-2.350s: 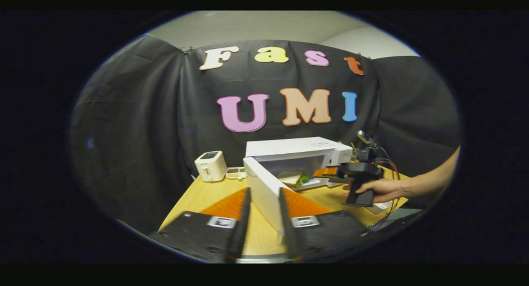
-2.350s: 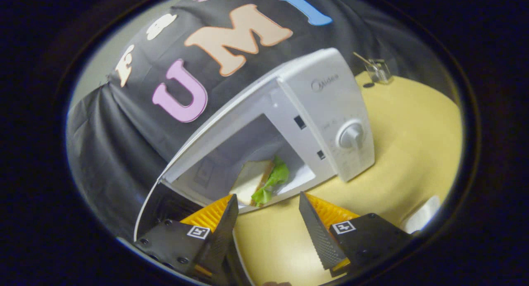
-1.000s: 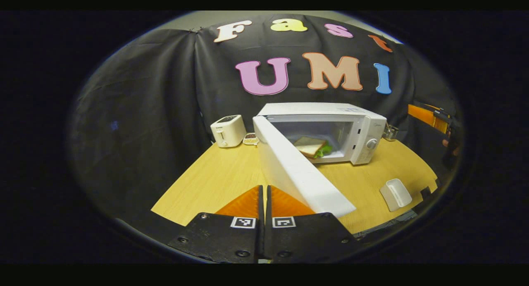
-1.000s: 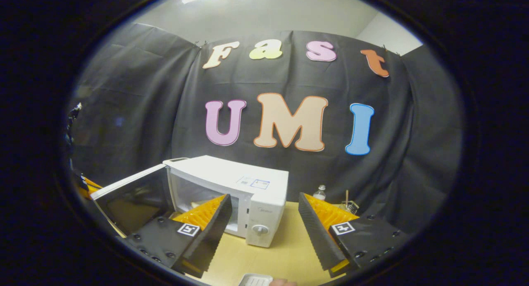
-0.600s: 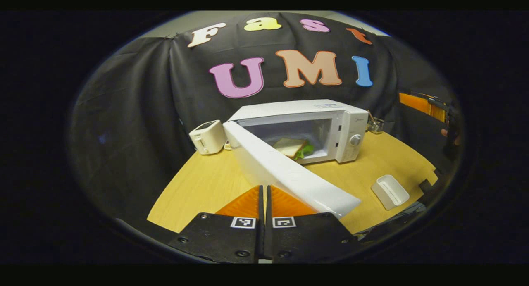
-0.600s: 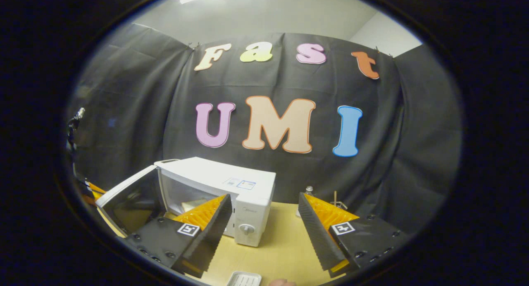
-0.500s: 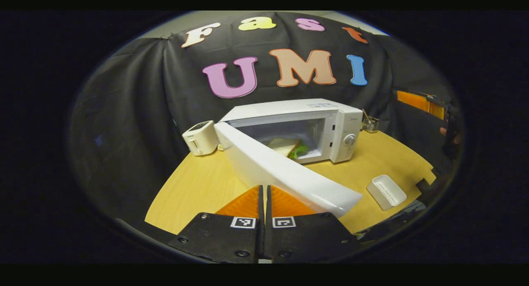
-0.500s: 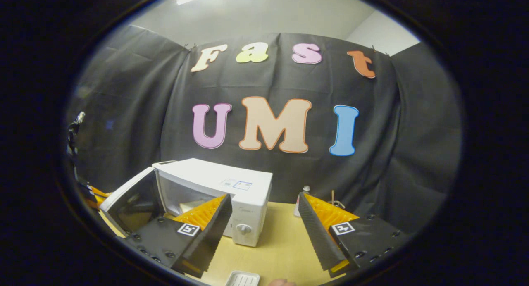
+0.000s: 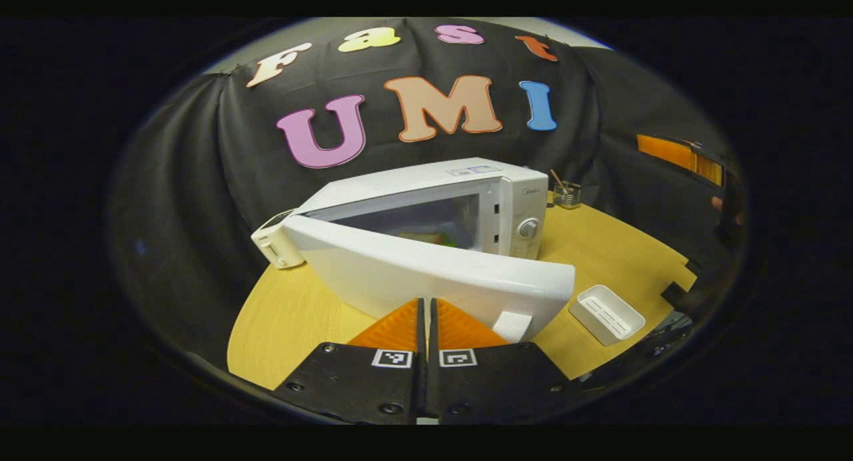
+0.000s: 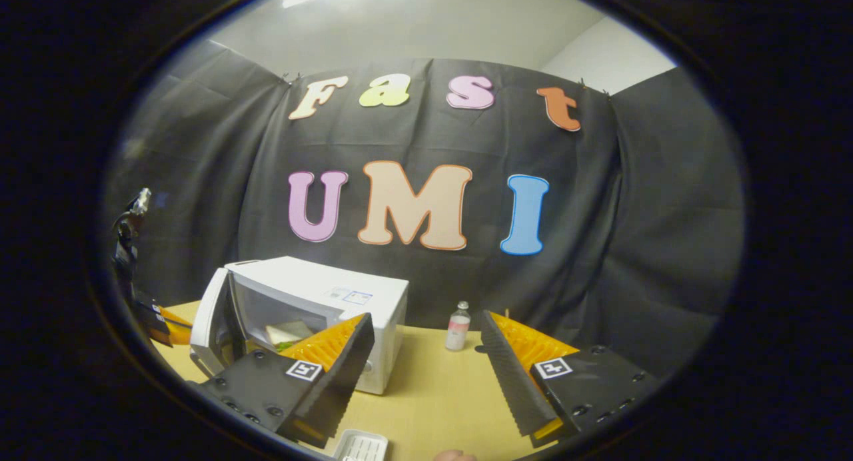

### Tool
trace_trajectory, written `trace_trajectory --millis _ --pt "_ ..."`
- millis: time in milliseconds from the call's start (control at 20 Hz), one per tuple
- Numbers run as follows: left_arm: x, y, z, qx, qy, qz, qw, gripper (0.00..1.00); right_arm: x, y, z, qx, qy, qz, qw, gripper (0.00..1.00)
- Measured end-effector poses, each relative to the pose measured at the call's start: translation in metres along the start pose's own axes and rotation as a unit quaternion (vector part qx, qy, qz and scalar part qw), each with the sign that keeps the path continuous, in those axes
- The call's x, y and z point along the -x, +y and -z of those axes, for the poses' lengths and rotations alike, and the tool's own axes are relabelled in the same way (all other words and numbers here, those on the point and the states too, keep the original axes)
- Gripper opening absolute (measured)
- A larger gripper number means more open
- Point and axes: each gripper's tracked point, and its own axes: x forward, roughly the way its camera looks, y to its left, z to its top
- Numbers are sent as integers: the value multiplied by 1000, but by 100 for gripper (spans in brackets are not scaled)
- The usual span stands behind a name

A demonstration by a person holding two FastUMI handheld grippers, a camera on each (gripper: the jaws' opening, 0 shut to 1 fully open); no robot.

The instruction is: Open the microwave oven with the left hand, put the food in, and close the microwave oven.

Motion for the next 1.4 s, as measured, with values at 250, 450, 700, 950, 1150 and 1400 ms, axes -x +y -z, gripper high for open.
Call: trace_trajectory --millis 250,450,700,950,1150,1400 --pt "-20 -2 -18 -28 -11 1 1000 1 6 -20 -5 2 -2 23 1000 96" --pt "-37 -7 -28 -36 -21 10 999 0 9 -25 -5 -1 0 31 1000 99" --pt "-57 -18 -35 -26 -21 15 999 1 11 -31 -10 1 -8 39 999 96" --pt "-71 -23 -49 -16 -30 16 999 1 12 -32 -10 -5 -6 39 999 99" --pt "-84 -27 -61 -13 -42 22 999 0 16 -34 -9 0 -3 44 999 99" --pt "-99 -41 -81 -8 -62 44 997 0 15 -32 -2 -4 3 44 999 97"
